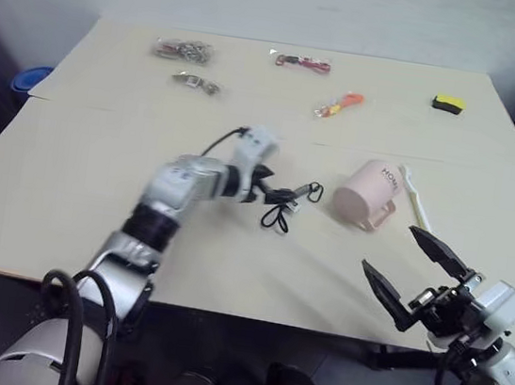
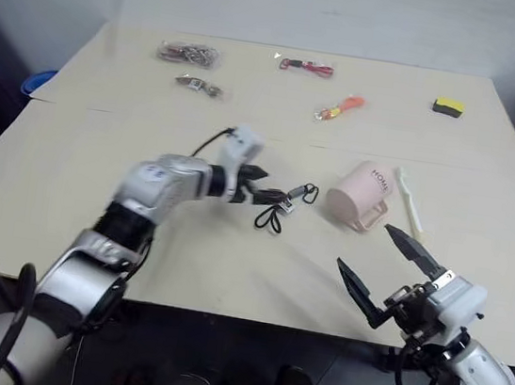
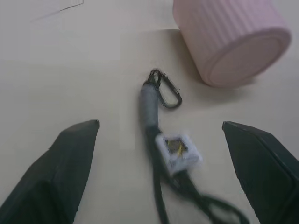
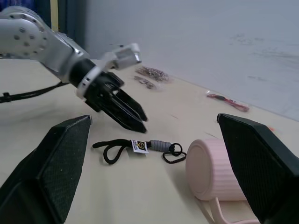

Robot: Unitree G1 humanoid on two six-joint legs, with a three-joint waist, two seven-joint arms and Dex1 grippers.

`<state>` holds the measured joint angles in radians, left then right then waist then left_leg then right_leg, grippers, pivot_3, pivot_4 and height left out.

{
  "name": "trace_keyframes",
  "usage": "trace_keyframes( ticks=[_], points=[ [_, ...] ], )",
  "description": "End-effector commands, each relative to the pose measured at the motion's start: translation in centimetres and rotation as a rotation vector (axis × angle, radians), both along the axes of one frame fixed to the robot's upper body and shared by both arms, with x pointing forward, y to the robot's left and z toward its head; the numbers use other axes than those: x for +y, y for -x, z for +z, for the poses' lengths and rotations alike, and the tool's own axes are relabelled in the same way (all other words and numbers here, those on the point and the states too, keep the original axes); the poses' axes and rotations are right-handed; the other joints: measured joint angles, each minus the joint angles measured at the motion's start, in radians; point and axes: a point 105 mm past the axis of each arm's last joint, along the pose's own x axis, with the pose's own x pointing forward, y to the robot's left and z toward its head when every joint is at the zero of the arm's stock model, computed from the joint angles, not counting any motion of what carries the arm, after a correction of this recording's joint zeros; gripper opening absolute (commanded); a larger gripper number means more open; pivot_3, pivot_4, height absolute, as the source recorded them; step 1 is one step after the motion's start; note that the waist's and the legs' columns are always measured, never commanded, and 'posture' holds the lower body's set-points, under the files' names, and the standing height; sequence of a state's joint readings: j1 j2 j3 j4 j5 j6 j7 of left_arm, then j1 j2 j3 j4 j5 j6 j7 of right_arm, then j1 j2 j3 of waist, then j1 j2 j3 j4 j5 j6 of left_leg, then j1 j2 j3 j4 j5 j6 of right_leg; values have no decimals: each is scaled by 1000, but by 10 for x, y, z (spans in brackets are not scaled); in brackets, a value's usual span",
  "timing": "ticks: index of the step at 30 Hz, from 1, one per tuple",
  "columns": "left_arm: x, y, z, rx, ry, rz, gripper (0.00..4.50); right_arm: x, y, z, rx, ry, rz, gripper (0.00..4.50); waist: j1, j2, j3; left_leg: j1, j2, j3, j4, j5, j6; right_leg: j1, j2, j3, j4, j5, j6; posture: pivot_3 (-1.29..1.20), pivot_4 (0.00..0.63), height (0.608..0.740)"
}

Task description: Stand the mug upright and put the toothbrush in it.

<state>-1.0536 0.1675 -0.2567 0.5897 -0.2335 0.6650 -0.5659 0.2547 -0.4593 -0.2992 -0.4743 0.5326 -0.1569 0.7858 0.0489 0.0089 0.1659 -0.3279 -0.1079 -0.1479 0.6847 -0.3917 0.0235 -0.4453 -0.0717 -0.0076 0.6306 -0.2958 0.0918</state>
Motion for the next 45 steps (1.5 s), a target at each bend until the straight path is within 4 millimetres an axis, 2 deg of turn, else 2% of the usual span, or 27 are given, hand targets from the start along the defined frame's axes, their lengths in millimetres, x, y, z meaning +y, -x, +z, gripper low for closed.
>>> trace_keyframes(
  ticks=[1,5,7,9,13,14,15,17,20,22,24,26,27,29,31,33,34,38,41,43,45],
  points=[
    [-9,-10,-10,-40,-84,10,3867,1,8,7,-28,14,-28,4500,-8,0,0,0,0,0,-1,0,0,-1,1,1,0,0,0,0,150,740],
    [-7,-15,-24,-79,-184,0,2712,-6,17,3,-16,17,-61,4500,-21,-1,1,0,0,1,-1,1,-1,-2,2,4,2,0,0,0,150,740],
    [2,-19,-26,-102,-207,19,2001,-7,19,1,-11,17,-65,4500,-22,-1,1,1,0,1,-1,1,-2,-2,2,5,3,0,1,0,150,740],
    [12,-21,-29,-96,-213,30,1543,-8,21,-1,-10,12,-60,4500,-23,-1,1,3,0,3,-1,1,-2,-2,2,7,4,0,1,0,150,740],
    [30,-20,-16,-133,-73,46,315,-4,15,-4,-8,-1,-16,4500,-27,-1,1,6,1,5,-3,1,-2,-2,4,12,5,0,1,0,150,740],
    [40,-18,-10,-130,-4,54,109,-2,12,-4,-8,-5,4,4500,-27,-1,1,7,1,5,-3,1,-2,-2,6,14,5,0,1,0,150,740],
    [52,-18,-3,-146,58,76,101,1,9,-4,-12,-9,25,4500,-29,-2,1,7,2,5,-3,1,-3,-2,6,14,6,0,1,0,150,740],
    [101,-20,9,-229,136,218,101,9,3,-2,-20,-17,84,4500,-33,-2,1,7,3,5,-3,0,-3,-3,8,15,6,0,1,0,150,740],
    [179,-14,15,-332,98,461,101,24,-6,1,-39,-30,166,4500,-43,-2,1,7,5,5,-3,0,-5,-6,10,16,7,0,1,0,150,740],
    [239,2,13,-335,51,658,101,38,-12,3,-63,-33,230,4500,-48,-2,1,7,5,4,-3,-1,-5,-7,11,15,7,0,0,0,150,740],
    [298,26,8,-311,-7,847,101,50,-17,3,-82,-41,290,4500,-51,-2,1,7,5,4,-3,-1,-5,-7,11,15,7,0,0,0,150,740],
    [320,40,7,-301,-36,923,101,55,-18,3,-91,-46,312,4500,-45,-2,1,7,5,4,-4,-1,-5,-7,11,15,7,0,0,0,150,740],
    [349,59,2,-279,-90,999,101,59,-20,3,-96,-48,335,4500,-34,-2,1,7,5,2,-3,-1,-4,-7,10,14,7,0,0,0,150,740],
    [379,84,-2,-250,-150,1074,101,63,-22,2,-100,-52,360,4500,-25,-3,1,6,3,0,-2,-2,-3,-5,9,14,7,0,0,0,150,740],
    [395,104,-17,-201,-255,1044,101,64,-24,0,-92,-59,366,4500,-19,-3,1,7,2,-1,-2,-2,-2,-3,8,13,6,0,0,0,150,740],
    [411,118,-31,-139,-262,1067,825,62,-25,-5,-70,-51,377,4500,-7,-3,1,7,0,-3,-1,-3,-1,-1,7,13,5,0,0,0,150,740],
    [408,118,-31,-141,-252,1042,1080,61,-25,-8,-61,-44,381,4500,-2,-3,1,8,0,-3,-1,-3,-1,0,7,13,5,0,0,0,150,740],
    [393,112,-14,-204,-260,877,2305,48,-23,-16,-29,-29,366,4500,11,-5,0,8,0,-4,-1,-3,-1,0,6,12,5,0,0,0,150,740],
    [396,120,4,-258,-352,732,3261,27,-17,-19,55,-40,340,4500,1,-6,-1,8,1,-3,-1,-3,-1,0,6,12,5,0,0,0,150,740],
    [389,131,8,-240,-342,577,3845,8,-10,-25,114,-29,306,4500,-6,-5,0,8,1,-3,-2,-3,0,0,6,12,5,0,0,0,150,740],
    [379,139,15,-241,-312,456,3845,-20,-3,-35,198,-28,223,4500,-16,-3,0,8,1,-1,-3,-4,1,0,6,13,3,0,-1,0,150,740]
  ],
)
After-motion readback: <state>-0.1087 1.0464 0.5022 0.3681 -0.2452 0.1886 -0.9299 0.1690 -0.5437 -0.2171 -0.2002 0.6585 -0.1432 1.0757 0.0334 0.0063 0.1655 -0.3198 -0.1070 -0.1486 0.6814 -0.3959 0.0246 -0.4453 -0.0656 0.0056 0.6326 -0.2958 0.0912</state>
